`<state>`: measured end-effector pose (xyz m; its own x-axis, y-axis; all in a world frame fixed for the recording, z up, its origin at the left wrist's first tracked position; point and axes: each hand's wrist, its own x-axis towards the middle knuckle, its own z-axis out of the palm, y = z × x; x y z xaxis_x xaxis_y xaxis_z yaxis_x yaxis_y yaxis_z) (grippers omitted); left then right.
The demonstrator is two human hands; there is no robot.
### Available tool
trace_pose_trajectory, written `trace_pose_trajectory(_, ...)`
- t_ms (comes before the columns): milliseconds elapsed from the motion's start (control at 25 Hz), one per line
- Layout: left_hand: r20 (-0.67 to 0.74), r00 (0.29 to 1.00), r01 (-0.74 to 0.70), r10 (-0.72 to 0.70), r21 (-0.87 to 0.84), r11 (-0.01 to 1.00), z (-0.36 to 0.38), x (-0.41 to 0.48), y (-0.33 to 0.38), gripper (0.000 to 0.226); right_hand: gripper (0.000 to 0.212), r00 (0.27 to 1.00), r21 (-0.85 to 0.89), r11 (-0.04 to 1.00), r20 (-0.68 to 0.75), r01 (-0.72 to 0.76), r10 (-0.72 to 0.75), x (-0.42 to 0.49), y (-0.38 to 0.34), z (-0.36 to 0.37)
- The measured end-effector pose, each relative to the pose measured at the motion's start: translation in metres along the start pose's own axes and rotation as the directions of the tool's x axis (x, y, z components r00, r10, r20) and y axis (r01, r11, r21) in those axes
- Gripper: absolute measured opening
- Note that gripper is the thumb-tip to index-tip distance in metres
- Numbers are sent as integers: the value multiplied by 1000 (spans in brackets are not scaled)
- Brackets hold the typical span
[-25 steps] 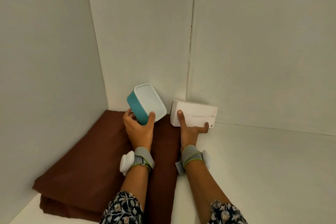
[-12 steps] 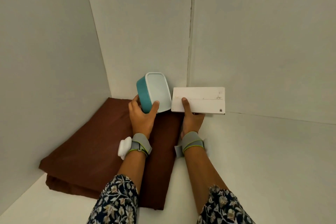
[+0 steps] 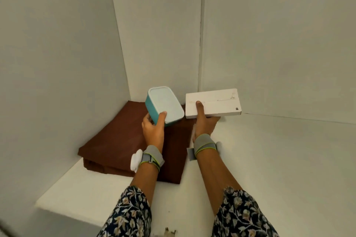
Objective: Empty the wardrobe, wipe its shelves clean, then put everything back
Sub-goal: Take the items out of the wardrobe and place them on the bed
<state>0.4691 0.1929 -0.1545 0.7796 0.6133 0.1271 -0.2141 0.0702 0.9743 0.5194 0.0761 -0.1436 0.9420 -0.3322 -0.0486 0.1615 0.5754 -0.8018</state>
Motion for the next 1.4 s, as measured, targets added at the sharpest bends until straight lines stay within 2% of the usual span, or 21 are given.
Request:
trace_pose_trajectory(80, 27, 999, 39, -38, -32, 999, -15, -28, 5, 84, 57, 1000, -21, 999, 17, 26, -26, -30, -21, -11)
trace_pose_trajectory(280, 159, 985, 83, -66, -106, 991, -52, -109, 26, 80, 59, 991, -101, 986, -5, 131, -132, -122, -65, -59)
trace_pose_trajectory(400, 258, 962, 143, -85, -214, 966, -67, -159, 32, 51, 57, 979, -137, 971, -21, 196, -201, -171, -79, -102)
trace_pose_trajectory(480, 375, 920, 212, -116, -226, 951, -72, -214, 39, 35, 63, 957, -178, 952, -104, 249, -270, -213, -99, -147)
trace_pose_trajectory(680, 426, 897, 242, -119, -248, 938, -68, -276, 42, 33, 68, 922, -290, 898, -103, 330, -373, -270, -129, -197)
trace_pose_trajectory(920, 658, 728, 367, -194, -135, 920, -52, -416, 12, 43, 65, 823, -444, 821, -265, 359, -503, -366, -174, -331)
trace_pose_trajectory(1080, 760, 569, 434, -313, 45, 900, -52, -537, -25, 44, 65, 752, -557, 782, -378, 281, -540, -443, -194, -442)
trace_pose_trajectory(1160, 774, 522, 450, -359, 108, 886, -55, -591, -37, 44, 66, 730, -595, 769, -414, 235, -543, -483, -202, -486)
trace_pose_trajectory(1320, 839, 383, 415, -388, 219, 883, -73, -733, -44, 42, 67, 638, -595, 787, -544, 164, -545, -585, -231, -595)
trace_pose_trajectory(1400, 854, 332, 378, -401, 269, 886, -83, -794, -46, 49, 66, 600, -603, 789, -591, 116, -539, -636, -242, -643)
